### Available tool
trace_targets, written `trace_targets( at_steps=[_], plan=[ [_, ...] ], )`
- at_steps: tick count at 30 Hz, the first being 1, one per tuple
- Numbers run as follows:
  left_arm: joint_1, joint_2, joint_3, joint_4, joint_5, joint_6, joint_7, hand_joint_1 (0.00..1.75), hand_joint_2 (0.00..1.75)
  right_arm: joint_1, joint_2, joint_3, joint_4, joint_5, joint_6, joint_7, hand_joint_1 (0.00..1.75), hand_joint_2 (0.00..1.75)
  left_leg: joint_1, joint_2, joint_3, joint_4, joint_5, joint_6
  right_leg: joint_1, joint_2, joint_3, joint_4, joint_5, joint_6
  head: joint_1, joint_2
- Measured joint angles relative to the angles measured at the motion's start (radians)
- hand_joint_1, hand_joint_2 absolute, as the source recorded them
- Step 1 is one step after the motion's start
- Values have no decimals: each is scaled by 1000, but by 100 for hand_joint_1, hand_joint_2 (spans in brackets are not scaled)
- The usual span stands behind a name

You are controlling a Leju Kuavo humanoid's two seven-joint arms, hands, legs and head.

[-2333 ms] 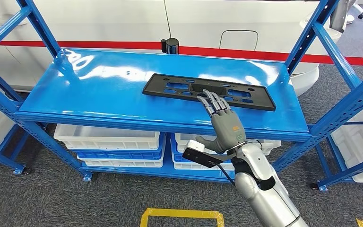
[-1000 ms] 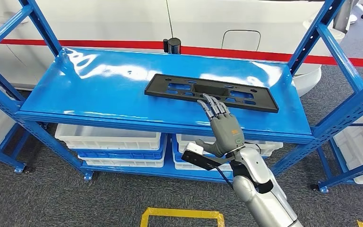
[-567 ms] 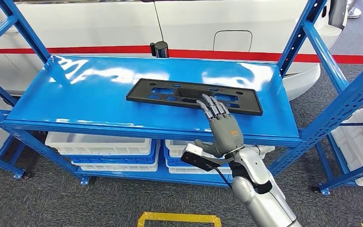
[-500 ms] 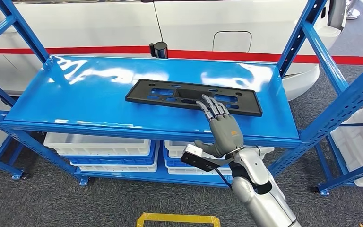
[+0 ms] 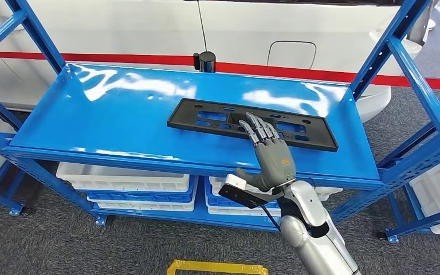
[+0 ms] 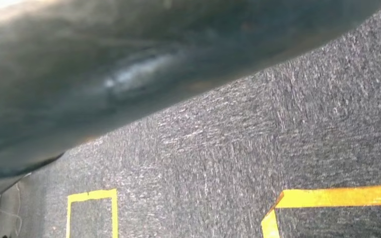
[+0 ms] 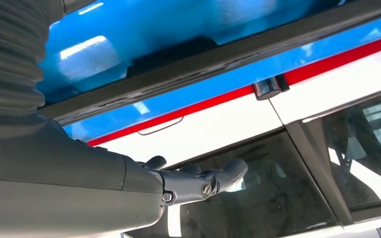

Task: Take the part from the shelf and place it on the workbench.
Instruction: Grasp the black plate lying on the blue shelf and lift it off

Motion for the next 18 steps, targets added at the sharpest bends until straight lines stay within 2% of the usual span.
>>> trace_targets(
  at_steps=[1, 2, 3, 4, 5, 6, 8, 10, 11, 13, 14, 15, 16, 18],
  plan=[
    [0, 0, 0, 0, 0, 0, 0, 0, 0, 1, 0, -1, 0, 0, 0, 0, 0, 175, 1, -1, 5, 0, -3, -1, -1, -1, 5, -31, 26, 11, 0, 0],
    [0, -1, 0, 0, 0, 0, 0, 0, 0, 1, 0, -2, 0, 0, 0, 0, 0, 175, 1, -2, 10, 0, -6, -4, -2, -2, 28, -96, 62, 22, 0, 0],
    [0, -2, 0, 0, 0, -1, 0, 0, 0, 1, 0, -4, 0, 0, 0, 0, 0, 175, 1, -2, 15, 0, -10, -7, -3, -5, 57, -172, 97, 28, 1, 0],
    [0, -3, 0, 0, 0, -1, 0, 0, 0, 1, 0, -5, 0, 0, 0, 0, 0, 175, -1, -3, 17, 1, -14, -12, -3, -7, 84, -233, 123, 27, 2, 0],
    [0, -3, 0, 0, 0, 0, 0, 0, 0, 1, 1, -5, -1, 0, 0, 0, 0, 175, -4, -4, 19, 0, -18, -17, -1, -9, 100, -271, 136, 20, 2, 0],
    [0, -3, 0, 0, 0, 0, 0, 0, 0, 1, 1, -6, -1, 0, 0, 0, 0, 175, -7, -4, 19, -1, -20, -23, 1, -9, 107, -285, 140, 10, 2, 0],
    [-1, -3, 0, 0, 0, 0, 0, 0, 0, 2, 2, -6, -3, 0, 0, 0, 0, 175, -6, -2, 23, -4, -22, -33, 0, -8, 110, -287, 141, -10, 1, 0],
    [0, -3, 0, 0, 0, 0, 0, 0, 0, 2, 3, -6, -6, -2, -5, -4, 0, 175, -4, 1, 13, 27, -42, -41, -5, -7, 118, -291, 140, -26, -1, 0],
    [0, -3, 0, -1, -1, 0, 0, 0, 0, 2, 5, -6, -8, -3, -10, -7, 0, 175, -3, 2, -6, 72, -66, -44, -8, -8, 123, -293, 138, -33, -3, 0],
    [0, -4, 0, 0, -3, -1, -2, 0, 0, 4, 10, -6, -11, -7, -23, -14, 0, 175, -3, 3, -73, 204, -126, -47, -5, -8, 131, -293, 132, -42, -6, 0],
    [0, -4, 0, 0, -4, -1, -2, 0, 0, 6, 12, -7, -13, -8, -29, -16, 0, 175, -2, 3, -104, 258, -142, -49, -4, -8, 135, -293, 130, -45, -6, 0],
    [1, -4, 0, 0, -5, -1, -3, 0, 0, 9, 14, -7, -16, -9, -33, -18, 0, 175, -2, 4, -122, 281, -139, -49, -2, -8, 139, -293, 127, -47, -6, 0],
    [1, -4, 0, 0, -6, -1, -3, 0, 0, 11, 16, -7, -18, -10, -36, -19, 0, 175, -2, 4, -120, 263, -113, -48, -2, -7, 144, -292, 124, -47, -6, 0],
    [1, -4, 1, 0, -7, -1, -3, 0, 0, 13, 19, -7, -24, -7, -39, -19, 0, 175, 0, 5, -71, 142, -33, -45, -2, -4, 155, -292, 116, -42, -6, 0]
  ],
)
